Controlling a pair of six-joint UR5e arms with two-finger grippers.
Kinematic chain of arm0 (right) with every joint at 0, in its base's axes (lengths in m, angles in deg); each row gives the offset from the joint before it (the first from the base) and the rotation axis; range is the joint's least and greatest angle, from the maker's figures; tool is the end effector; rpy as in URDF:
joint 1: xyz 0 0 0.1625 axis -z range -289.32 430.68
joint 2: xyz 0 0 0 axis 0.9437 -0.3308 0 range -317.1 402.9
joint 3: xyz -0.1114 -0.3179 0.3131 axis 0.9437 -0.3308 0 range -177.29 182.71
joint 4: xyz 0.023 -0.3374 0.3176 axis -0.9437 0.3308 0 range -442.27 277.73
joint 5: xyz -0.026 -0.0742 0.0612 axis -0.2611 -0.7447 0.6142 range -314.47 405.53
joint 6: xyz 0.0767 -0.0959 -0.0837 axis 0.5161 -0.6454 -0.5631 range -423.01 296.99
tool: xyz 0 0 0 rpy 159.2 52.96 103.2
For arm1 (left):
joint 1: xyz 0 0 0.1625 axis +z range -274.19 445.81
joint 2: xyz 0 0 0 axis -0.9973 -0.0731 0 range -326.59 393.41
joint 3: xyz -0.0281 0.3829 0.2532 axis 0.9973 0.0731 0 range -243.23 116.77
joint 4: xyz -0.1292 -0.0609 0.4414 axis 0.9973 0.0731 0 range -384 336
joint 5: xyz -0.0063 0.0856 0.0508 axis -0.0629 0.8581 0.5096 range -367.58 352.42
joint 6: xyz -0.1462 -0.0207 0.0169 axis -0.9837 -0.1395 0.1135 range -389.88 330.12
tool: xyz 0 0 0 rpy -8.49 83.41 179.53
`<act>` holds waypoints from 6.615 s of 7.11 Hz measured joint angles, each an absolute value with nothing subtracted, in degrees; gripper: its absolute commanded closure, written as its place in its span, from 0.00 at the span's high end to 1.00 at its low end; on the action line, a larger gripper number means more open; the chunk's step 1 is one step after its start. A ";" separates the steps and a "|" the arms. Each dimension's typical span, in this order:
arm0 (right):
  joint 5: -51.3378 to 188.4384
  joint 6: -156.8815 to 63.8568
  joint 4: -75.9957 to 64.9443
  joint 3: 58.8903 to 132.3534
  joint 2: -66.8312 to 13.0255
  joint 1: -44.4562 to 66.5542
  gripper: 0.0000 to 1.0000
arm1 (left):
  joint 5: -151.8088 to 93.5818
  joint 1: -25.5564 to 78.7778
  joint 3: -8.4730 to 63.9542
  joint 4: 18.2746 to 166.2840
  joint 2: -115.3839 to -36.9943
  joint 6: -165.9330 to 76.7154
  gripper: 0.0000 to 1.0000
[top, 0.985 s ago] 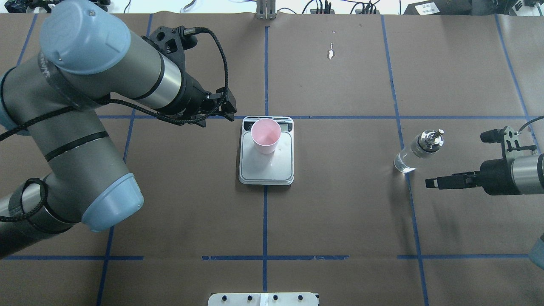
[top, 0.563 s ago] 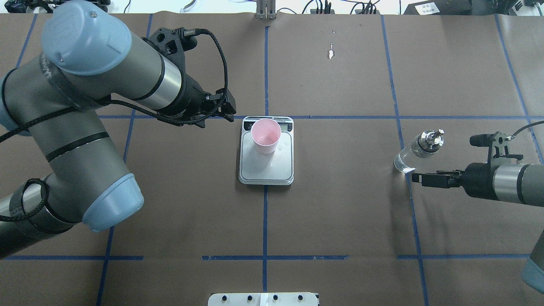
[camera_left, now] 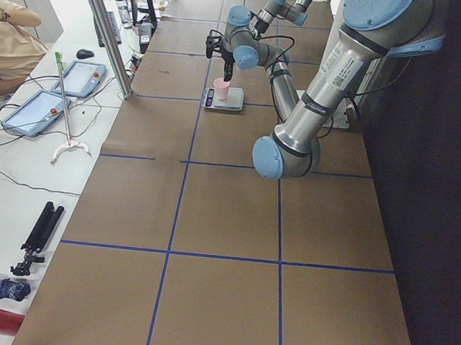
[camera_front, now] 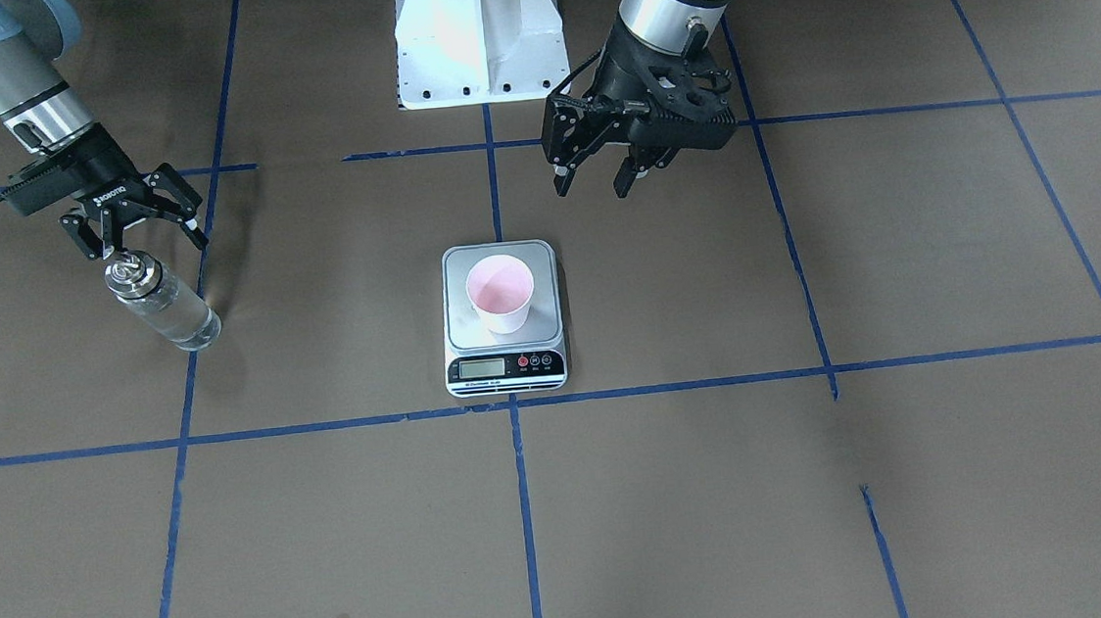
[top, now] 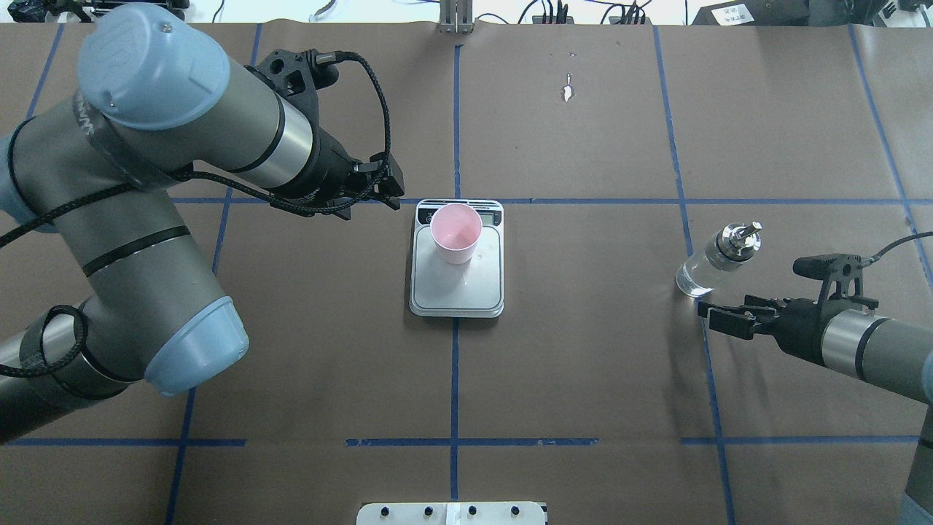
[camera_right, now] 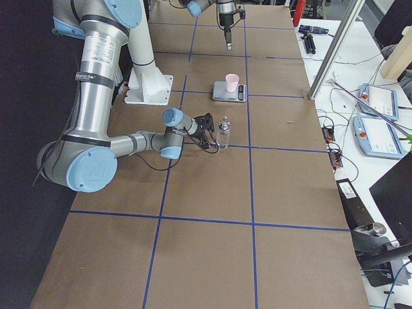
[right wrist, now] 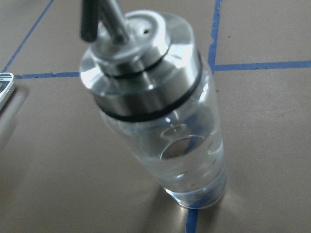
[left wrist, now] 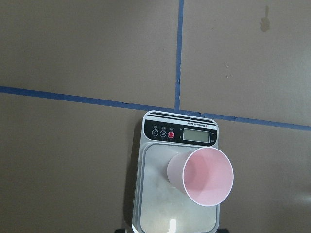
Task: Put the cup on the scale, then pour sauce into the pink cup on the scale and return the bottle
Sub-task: 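Move the right gripper to the glass bottle's base and close on it, then lift the glass bottle with the right gripper and raise it upward, then carry the bottle with the right gripper over the pink cup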
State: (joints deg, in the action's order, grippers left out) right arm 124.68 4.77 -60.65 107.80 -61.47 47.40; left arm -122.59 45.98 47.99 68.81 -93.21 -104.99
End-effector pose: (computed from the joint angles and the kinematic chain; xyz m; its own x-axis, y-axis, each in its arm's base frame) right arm -0.3974 -0.3466 0.5615 0.5114 -0.1843 0.8393 -0.3849 0.8242 0.4155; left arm 0.4749 -0.4879 0.1346 0.4402 -0.0639 -0.8956 0.1906 0.9814 0.0237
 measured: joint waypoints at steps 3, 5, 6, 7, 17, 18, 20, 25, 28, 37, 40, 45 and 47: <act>114.30 4.61 -55.89 110.04 -62.55 51.64 0.96 | -122.54 45.99 48.01 68.81 -93.27 -105.02 0.70; 105.81 4.64 -53.24 110.43 -62.55 54.56 0.97 | -122.54 45.99 48.02 68.81 -93.24 -104.97 0.70; 102.83 4.76 -52.85 110.51 -62.40 55.22 0.97 | -122.54 45.99 48.06 68.81 -93.20 -104.95 0.71; 100.71 4.81 -52.93 110.53 -62.29 55.46 0.98 | -122.54 45.98 48.21 68.79 -93.17 -104.96 0.71; 97.38 4.55 -53.03 107.43 -59.12 55.58 0.99 | -122.48 45.82 49.57 68.64 -93.08 -105.11 0.72; 97.39 4.41 -53.06 106.51 -58.46 55.60 0.99 | -122.46 45.82 49.60 68.64 -93.07 -105.11 0.72; 97.32 4.23 -53.09 104.12 -56.03 55.45 0.99 | -122.47 45.82 49.62 68.64 -93.07 -105.09 0.72; 96.69 3.95 -53.01 102.24 -54.90 54.57 0.99 | -122.46 45.82 49.54 68.64 -93.03 -105.03 0.72; 96.00 3.88 -52.92 101.50 -53.28 53.42 0.93 | -122.45 45.82 49.53 68.64 -92.73 -104.93 0.72; 94.02 -0.62 -53.12 101.84 -51.36 51.93 0.00 | -122.21 45.82 49.62 68.66 -92.37 -104.76 0.71; 93.65 -4.99 -48.20 103.86 -46.86 51.21 0.00 | -122.38 43.62 51.63 68.69 -92.04 -104.52 0.68; 90.77 -8.68 -12.24 109.04 -28.86 52.17 0.00 | -122.60 38.51 51.95 68.75 -89.66 -101.18 0.68; 90.89 -9.01 -5.27 109.41 -24.39 52.47 0.00 | -122.63 38.24 51.76 68.80 -89.35 -100.93 0.68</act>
State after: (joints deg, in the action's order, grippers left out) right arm 90.89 -9.01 -5.27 109.41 -24.39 52.47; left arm -122.63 38.24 51.76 68.80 -89.35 -100.93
